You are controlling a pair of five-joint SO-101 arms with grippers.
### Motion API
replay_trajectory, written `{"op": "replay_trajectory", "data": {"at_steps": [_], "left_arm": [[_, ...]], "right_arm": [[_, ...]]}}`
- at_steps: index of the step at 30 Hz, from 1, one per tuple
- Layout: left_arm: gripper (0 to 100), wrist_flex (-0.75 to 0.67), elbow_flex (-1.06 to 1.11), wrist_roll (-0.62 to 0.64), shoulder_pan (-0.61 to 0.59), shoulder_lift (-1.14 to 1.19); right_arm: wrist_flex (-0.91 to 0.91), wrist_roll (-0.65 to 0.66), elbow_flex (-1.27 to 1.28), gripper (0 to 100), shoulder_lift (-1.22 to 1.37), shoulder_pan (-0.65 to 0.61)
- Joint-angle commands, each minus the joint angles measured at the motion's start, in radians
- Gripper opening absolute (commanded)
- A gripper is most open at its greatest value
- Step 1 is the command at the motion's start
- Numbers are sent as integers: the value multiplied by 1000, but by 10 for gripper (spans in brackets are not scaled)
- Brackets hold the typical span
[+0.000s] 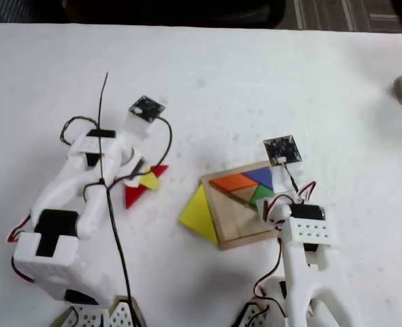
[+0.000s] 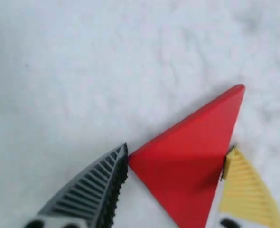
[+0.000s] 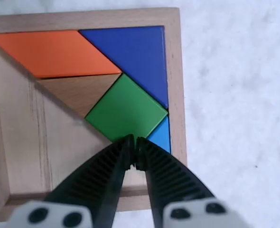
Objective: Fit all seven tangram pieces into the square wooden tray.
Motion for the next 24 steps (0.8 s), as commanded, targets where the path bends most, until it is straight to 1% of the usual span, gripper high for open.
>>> {"op": "replay_trajectory", "data": {"at_steps": [1,4,6,9,13,15,24], "left_arm": [[229,6,-38,-17,5,4],[144,6,-38,-17,25,4],[123,6,-38,-14,25,4],[127,9,-38,-2,22,2],[128,52,-46,121,21,2],[128,61,-46,153,19,2],[128,61,-48,170,18,1]], "right_arm": [[-15,9,-9,18,-25,7],[-15,9,-9,18,-25,7],[-15,9,-9,18,-25,7],[-15,9,-11,18,-25,7],[-15,9,-11,18,-25,5],[-15,9,-11,18,-25,4],[-15,9,-11,18,-25,2]]}}
